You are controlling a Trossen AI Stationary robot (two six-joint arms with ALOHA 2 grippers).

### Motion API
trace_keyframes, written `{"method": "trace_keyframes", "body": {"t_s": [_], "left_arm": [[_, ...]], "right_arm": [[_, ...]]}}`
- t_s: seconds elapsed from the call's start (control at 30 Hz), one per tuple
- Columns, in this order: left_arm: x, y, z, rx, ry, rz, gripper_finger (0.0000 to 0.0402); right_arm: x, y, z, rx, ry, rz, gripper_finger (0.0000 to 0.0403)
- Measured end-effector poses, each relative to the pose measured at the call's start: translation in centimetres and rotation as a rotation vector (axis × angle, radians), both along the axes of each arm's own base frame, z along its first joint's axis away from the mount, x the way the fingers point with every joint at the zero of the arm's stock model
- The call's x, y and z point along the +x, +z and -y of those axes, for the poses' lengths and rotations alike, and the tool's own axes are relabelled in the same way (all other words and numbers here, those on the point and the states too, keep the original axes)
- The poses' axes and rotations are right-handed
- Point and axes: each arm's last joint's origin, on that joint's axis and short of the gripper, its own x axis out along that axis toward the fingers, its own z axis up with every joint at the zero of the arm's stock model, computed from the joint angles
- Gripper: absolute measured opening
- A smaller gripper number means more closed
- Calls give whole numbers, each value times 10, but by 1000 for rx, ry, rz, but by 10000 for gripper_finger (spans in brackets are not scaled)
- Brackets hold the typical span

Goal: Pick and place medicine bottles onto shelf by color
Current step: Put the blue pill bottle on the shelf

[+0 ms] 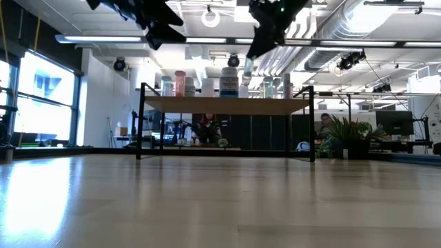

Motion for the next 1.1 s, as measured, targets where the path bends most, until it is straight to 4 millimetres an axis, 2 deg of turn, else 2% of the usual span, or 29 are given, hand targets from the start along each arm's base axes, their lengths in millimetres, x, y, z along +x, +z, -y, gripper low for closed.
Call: {"method": "trace_keyframes", "body": {"t_s": [0.13,0.33,1.1], "left_arm": [[1,4,-3,17,0,40,252],[1,4,-3,36,-7,47,252],[1,5,-3,24,4,50,252]], "right_arm": [[9,-16,6,28,-5,-57,103],[18,-29,10,53,7,-90,103],[17,-34,4,108,20,-131,103]]}}
